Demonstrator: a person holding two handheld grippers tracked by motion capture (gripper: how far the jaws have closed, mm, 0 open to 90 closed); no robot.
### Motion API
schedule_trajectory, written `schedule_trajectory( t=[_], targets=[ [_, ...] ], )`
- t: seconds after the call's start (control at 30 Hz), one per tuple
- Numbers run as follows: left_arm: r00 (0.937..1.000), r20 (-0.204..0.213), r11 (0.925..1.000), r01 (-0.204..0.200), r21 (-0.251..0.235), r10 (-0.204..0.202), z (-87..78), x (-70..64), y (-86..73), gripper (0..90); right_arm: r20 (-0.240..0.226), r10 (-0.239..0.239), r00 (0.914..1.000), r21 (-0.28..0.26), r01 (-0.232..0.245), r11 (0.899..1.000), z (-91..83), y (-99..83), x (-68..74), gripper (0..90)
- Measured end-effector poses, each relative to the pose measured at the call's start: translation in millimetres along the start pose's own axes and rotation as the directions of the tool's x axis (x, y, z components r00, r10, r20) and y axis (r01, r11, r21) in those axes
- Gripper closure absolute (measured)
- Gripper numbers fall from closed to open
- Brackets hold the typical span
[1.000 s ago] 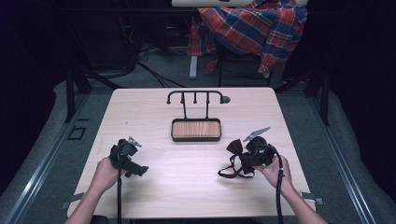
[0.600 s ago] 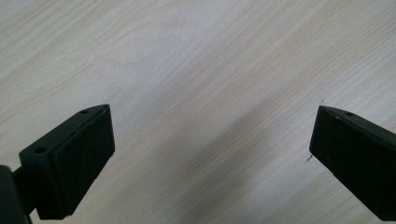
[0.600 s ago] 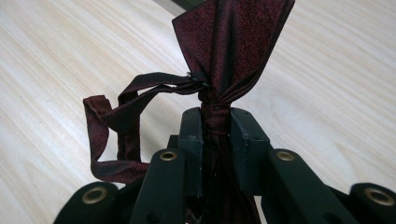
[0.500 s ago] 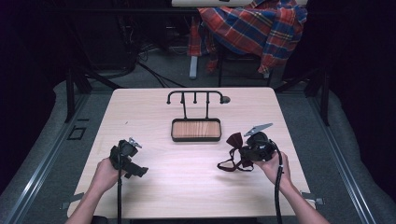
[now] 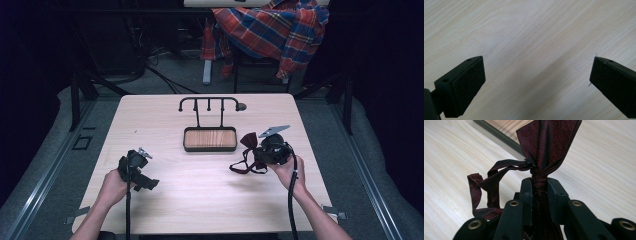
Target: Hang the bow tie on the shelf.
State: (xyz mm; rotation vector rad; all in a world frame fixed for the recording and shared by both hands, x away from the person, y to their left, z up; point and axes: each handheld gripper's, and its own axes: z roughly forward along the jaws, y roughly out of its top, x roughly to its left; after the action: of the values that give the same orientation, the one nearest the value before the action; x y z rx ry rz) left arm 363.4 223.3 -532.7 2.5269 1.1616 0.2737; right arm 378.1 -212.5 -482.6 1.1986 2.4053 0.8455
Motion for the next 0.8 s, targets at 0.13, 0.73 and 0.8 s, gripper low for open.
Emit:
schedule_trajectory(
  t=[0.13,0.73,0.8],
  targets=[
    [1.0000,-0.002,1.0000,0.000,-0.003,0.000,0.2,-0.7,0.2,0.0,0.002,0.011,0.9999,-0.013,-0.011,1.000,0.6,5.1,-2.5,75.3],
    [1.0000,0.000,1.0000,-0.002,-0.006,0.002,0.8,-1.6,0.3,0.0,0.028,0.017,0.9995,-0.051,-0.016,0.999,1.0,23.3,-10.9,75.3],
    [1.0000,0.001,1.0000,-0.004,-0.007,0.004,0.5,-1.8,0.2,0.0,0.029,0.012,0.9995,-0.057,-0.010,0.998,0.5,26.7,-11.9,75.3]
  ],
)
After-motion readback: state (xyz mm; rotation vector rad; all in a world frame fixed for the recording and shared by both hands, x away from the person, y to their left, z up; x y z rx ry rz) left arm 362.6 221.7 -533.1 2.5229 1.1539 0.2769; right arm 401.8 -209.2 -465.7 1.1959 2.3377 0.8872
